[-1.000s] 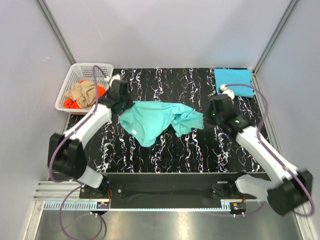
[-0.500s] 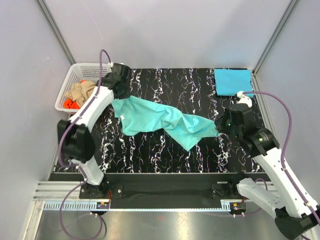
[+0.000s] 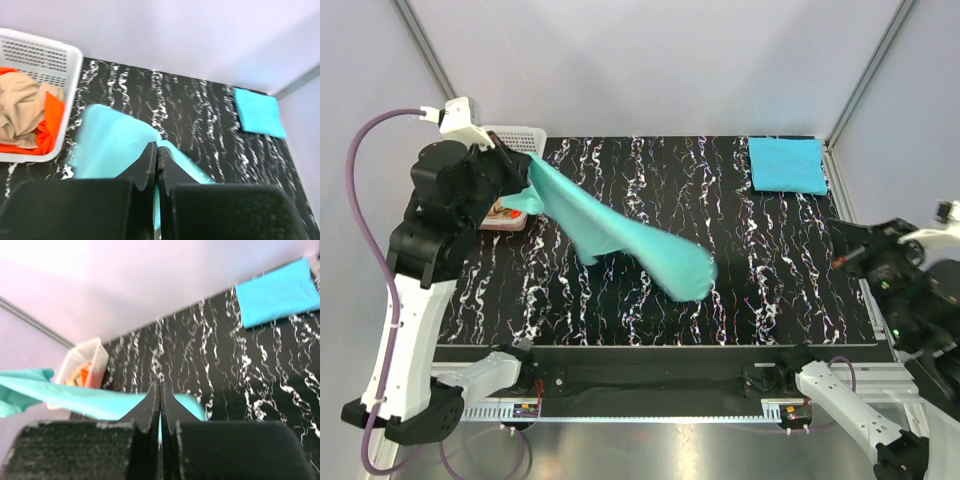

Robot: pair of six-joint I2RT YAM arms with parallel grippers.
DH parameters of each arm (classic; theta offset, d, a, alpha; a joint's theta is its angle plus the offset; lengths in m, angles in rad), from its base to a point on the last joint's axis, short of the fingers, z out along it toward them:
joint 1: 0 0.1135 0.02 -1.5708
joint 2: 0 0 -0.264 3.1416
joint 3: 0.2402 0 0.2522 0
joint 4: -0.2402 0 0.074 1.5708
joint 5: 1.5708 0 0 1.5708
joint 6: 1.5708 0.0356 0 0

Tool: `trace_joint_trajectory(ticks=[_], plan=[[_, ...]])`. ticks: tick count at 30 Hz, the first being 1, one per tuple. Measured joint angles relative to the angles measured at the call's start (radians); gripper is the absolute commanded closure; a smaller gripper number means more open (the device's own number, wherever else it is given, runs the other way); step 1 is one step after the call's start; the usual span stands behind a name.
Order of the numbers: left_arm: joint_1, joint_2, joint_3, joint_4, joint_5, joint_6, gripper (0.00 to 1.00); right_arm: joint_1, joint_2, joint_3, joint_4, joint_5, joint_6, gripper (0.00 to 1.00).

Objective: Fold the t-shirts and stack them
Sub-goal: Flatten the tshirt out

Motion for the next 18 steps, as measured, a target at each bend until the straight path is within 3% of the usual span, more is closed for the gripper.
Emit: trace_joint_trajectory(ticks=[4,8,11,12,18], plan=[[0.000,-0.021,-0.010,-0.021,0.078,-0.001,1.00,0.000,-0.027,0.059,-0.022,0.030,0.000,1.00],[0.000,0.012,-0.074,-0.026,0.157,-0.002,1.00,0.000,-0.025,-0.006,-0.017,0.016,0.001,1.00],[0.000,0.045,-0.150,-0.026,0.223,-0.006,1.00,0.000,-0.001,-0.138,0.010,-0.061,0.012,0.82],[0.000,0.051,-0.167,-0.031,0.237,-0.007,1.00,0.000,0.018,-0.187,0.026,-0.095,0.019,0.71],[0.000,0.045,-0.219,-0.081,0.221,-0.009,1.00,0.003,0.208,-0.494,0.257,-0.332,0.069,0.53]])
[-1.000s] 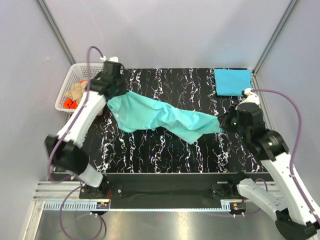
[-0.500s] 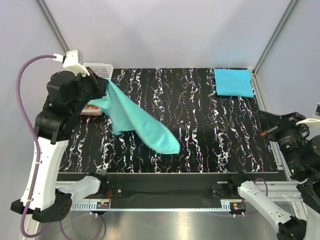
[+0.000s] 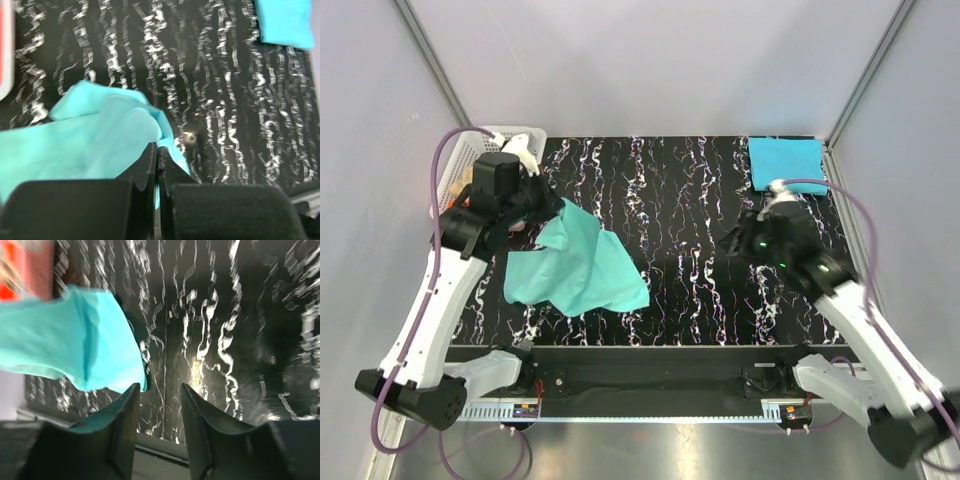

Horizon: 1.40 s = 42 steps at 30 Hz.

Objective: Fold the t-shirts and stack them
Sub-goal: Flatten the tshirt out

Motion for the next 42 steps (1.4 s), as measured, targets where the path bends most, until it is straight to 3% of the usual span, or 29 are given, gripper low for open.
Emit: trace_joint_trajectory(ticks=[4,12,20,28,31,32,33,39,42], plan=[[0.000,-0.062,-0.042,-0.044,-0.079,0.001,1.00,0.045,0.260,-0.071,0.145,-0.069,0.010,0.49],[0.001,-0.114,-0.090,-0.089,-0.259,0.003,1.00,0.234,0.713,-0.001,0.333,-0.110,-0.018,0.42],[0.001,-0.097,-0.098,-0.094,-0.302,0.016,1.00,0.390,0.903,0.024,0.415,-0.125,0.044,0.42],[0.001,-0.065,-0.097,-0.081,-0.302,0.022,1.00,0.447,0.927,0.030,0.417,-0.091,0.150,0.43],[0.001,-0.061,-0.097,-0.068,-0.302,0.025,1.00,0.460,0.925,0.028,0.414,-0.067,0.175,0.58],[0.001,-0.060,-0.097,-0.066,-0.302,0.028,1.00,0.463,0.925,0.024,0.412,-0.058,0.181,0.84],[0.001,-0.057,-0.097,-0.060,-0.301,0.031,1.00,0.466,0.924,0.021,0.409,-0.047,0.181,1.00],[0.001,-0.028,-0.101,0.062,-0.282,0.056,1.00,0.469,0.864,0.005,0.279,0.122,0.210,1.00],[0.001,0.052,-0.091,0.149,-0.252,0.061,1.00,0.452,0.732,-0.014,0.137,0.257,0.220,1.00]])
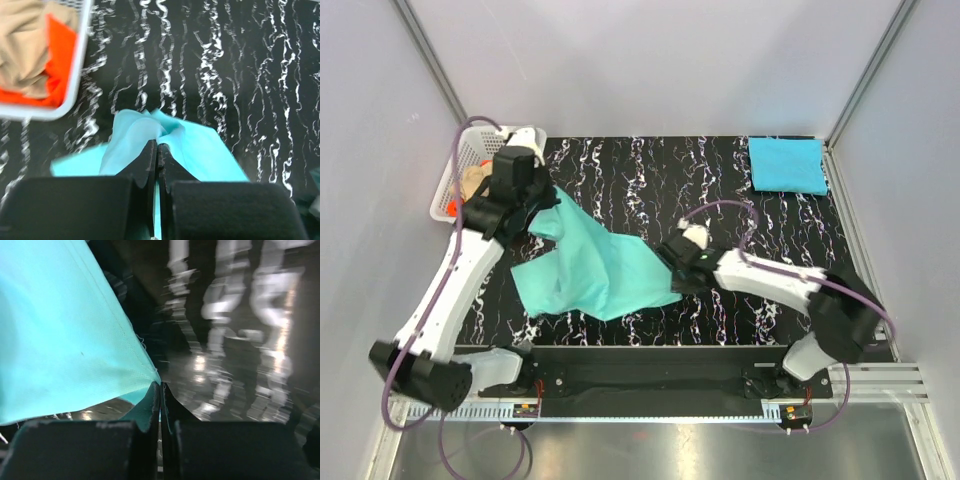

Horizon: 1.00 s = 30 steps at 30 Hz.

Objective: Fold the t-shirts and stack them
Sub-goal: Flatten the tshirt out

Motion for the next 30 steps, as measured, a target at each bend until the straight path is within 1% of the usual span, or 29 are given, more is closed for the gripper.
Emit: trace_joint_trajectory(ticks=[2,5,8,11,15,17,20,22,26,30], plan=[[0.000,0.086,0.023,0.046,0.031,-0.001,1.00,-0.037,-0.114,-0.011,-0.092,0.071,0.006,1.00],[0.000,0.248,0.084,0.107,0.079,-0.006,1.00,-0.123,-0.287,-0.037,-0.188,0.142,0.005,1.00],[-0.001,0.411,0.179,0.139,0.089,-0.008,1.00,-0.212,-0.447,-0.081,-0.263,0.185,-0.009,1.00],[-0.003,0.560,0.299,0.133,0.043,-0.001,1.00,-0.257,-0.528,-0.108,-0.314,0.211,-0.018,1.00],[-0.010,0.691,0.433,0.119,-0.074,0.010,1.00,-0.267,-0.532,-0.110,-0.348,0.235,-0.016,1.00],[-0.012,0.693,0.438,0.111,-0.117,0.020,1.00,-0.267,-0.533,-0.108,-0.359,0.252,-0.016,1.00],[-0.019,0.645,0.424,0.111,-0.146,0.042,1.00,-0.269,-0.545,-0.072,-0.389,0.282,-0.019,1.00],[-0.024,0.568,0.397,0.116,-0.142,0.063,1.00,-0.269,-0.562,-0.020,-0.406,0.306,-0.024,1.00],[-0.046,0.384,0.401,0.101,-0.128,0.097,1.00,-0.270,-0.621,0.108,-0.419,0.350,-0.033,1.00],[-0.080,0.225,0.429,0.090,-0.134,0.133,1.00,-0.274,-0.682,0.136,-0.425,0.366,-0.035,1.00]])
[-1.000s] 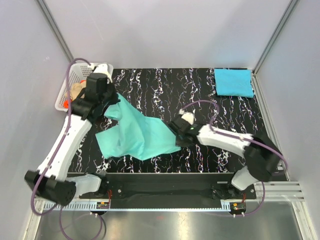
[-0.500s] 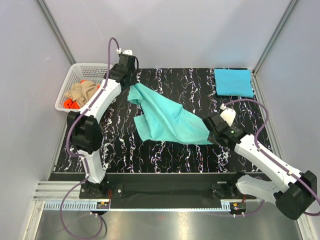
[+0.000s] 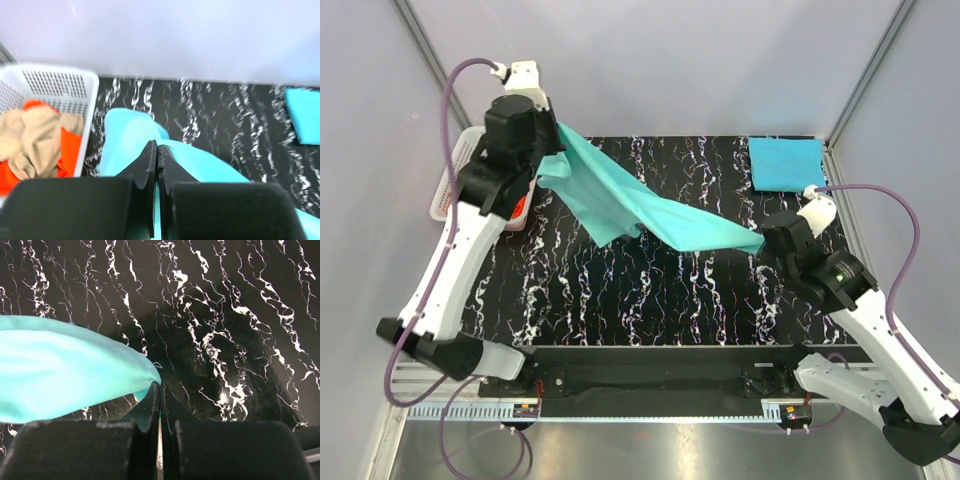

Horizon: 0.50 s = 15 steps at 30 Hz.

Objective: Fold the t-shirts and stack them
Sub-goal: Flatten the tshirt out

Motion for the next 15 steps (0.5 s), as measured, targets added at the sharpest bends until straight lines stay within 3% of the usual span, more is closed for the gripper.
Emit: trace_joint_trajectory(ticks=[7,11,15], plan=[[0.000,0.002,-0.064,-0.005,0.010,0.073,1.00,0.000,-0.018,-0.106,0.008,-0.011,0.014,1.00],[0.000,0.187,-0.063,-0.005,0.073,0.120,1.00,-0.001,0.013,-0.206,0.043,-0.033,0.031,1.00],[0.000,0.477,0.065,-0.038,0.166,0.140,1.00,-0.002,0.101,-0.258,0.110,-0.067,0.040,1.00]])
